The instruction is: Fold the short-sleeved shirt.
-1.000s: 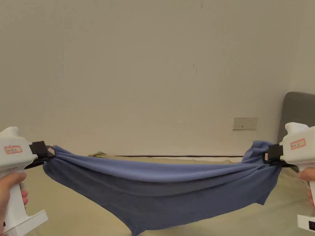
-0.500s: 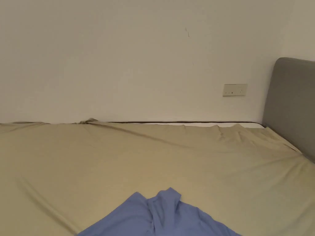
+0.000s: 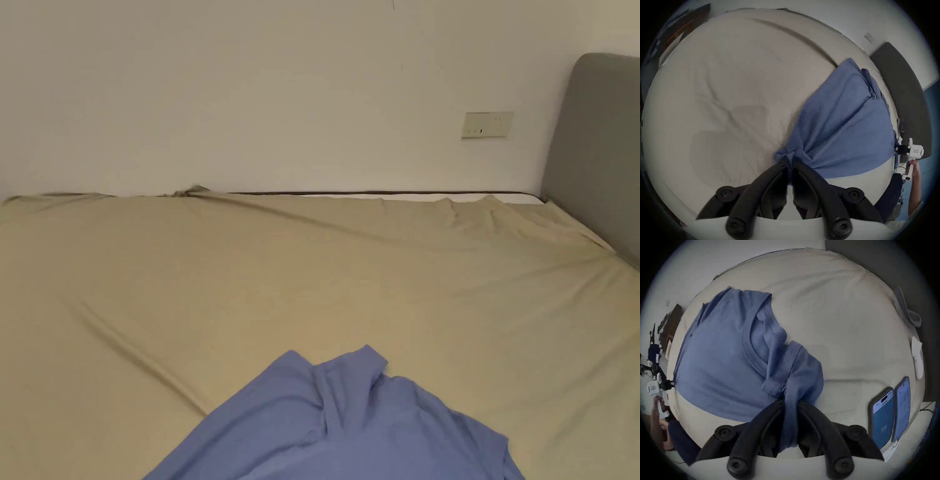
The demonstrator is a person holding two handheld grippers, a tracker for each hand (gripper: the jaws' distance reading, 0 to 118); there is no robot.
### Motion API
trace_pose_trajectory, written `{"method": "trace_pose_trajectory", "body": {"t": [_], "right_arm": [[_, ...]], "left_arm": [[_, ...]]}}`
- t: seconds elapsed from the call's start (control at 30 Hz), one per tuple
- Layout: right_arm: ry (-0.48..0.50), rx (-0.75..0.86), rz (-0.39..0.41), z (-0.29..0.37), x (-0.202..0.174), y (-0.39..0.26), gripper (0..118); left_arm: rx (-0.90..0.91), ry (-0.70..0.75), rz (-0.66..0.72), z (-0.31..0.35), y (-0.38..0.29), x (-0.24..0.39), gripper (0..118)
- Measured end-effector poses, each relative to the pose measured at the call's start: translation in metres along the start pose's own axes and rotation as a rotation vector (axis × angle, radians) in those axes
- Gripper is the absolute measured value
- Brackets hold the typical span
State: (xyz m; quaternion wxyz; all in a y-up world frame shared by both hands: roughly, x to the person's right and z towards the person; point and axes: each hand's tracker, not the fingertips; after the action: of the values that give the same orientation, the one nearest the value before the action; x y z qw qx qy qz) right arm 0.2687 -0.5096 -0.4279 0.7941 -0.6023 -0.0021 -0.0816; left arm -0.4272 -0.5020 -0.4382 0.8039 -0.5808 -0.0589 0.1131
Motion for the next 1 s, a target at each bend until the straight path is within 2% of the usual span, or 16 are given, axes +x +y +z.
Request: {"method": "trace_pose_trajectory", "body": {"t": [0.07,0.13,0.17,0.2,0.23,0.27,0.3,0.4,0.5,0.6,0.67,0.7,0.73,0.77,0.83,1.0], "right_arm": [[0.008,0.037,-0.024,-0.004,0.002,-0.004,23],[0.007,0.063,-0.021,-0.002,0.0,-0.007,27],[-0.003,0.06,-0.013,0.0,-0.003,-0.006,42],[-0.011,0.049,-0.013,0.006,-0.007,-0.002,73],[-0.006,0.035,-0.018,0.018,-0.008,0.004,105],[0.015,0.05,-0.036,0.033,-0.009,0.006,112],[0.065,0.186,-0.064,0.059,-0.011,0.005,107],[0.201,0.519,-0.119,0.153,-0.02,-0.007,107],[0.28,0.847,-0.151,0.221,-0.03,-0.039,107],[0.185,1.036,-0.133,0.243,-0.043,-0.061,107],[0.067,1.012,-0.079,0.241,-0.057,-0.065,103],[0.045,0.963,-0.022,0.24,-0.064,-0.066,90],[0.056,0.963,0.036,0.237,-0.07,-0.07,60],[0.044,0.988,0.058,0.235,-0.077,-0.075,8],[-0.033,1.04,0.087,0.229,-0.089,-0.08,5],[0.062,0.983,0.214,0.229,-0.105,-0.08,5]], "left_arm": [[-0.022,0.013,0.003,0.003,0.002,0.004,5],[0.011,0.063,-0.04,0.004,-0.001,0.013,36],[0.033,0.049,-0.022,0.006,-0.002,0.012,68],[0.024,0.012,0.053,0.01,-0.001,0.014,96],[-0.022,0.004,0.13,0.015,0.002,0.017,105],[-0.056,-0.041,0.214,0.024,0.004,0.018,105],[0.007,-0.155,0.291,0.041,0.002,0.012,105],[0.418,-0.287,0.418,0.118,-0.02,0.022,105],[0.77,-0.196,0.376,0.182,-0.067,0.05,105],[0.832,0.003,0.322,0.196,-0.095,0.077,105],[0.687,0.089,0.237,0.193,-0.095,0.084,95],[0.686,0.111,0.168,0.178,-0.095,0.083,54],[0.699,0.15,0.103,0.169,-0.096,0.087,0],[0.718,0.209,0.114,0.161,-0.094,0.087,0],[0.574,0.204,0.064,0.131,-0.08,0.082,0],[0.358,0.24,0.051,0.064,-0.037,0.074,0]]}}
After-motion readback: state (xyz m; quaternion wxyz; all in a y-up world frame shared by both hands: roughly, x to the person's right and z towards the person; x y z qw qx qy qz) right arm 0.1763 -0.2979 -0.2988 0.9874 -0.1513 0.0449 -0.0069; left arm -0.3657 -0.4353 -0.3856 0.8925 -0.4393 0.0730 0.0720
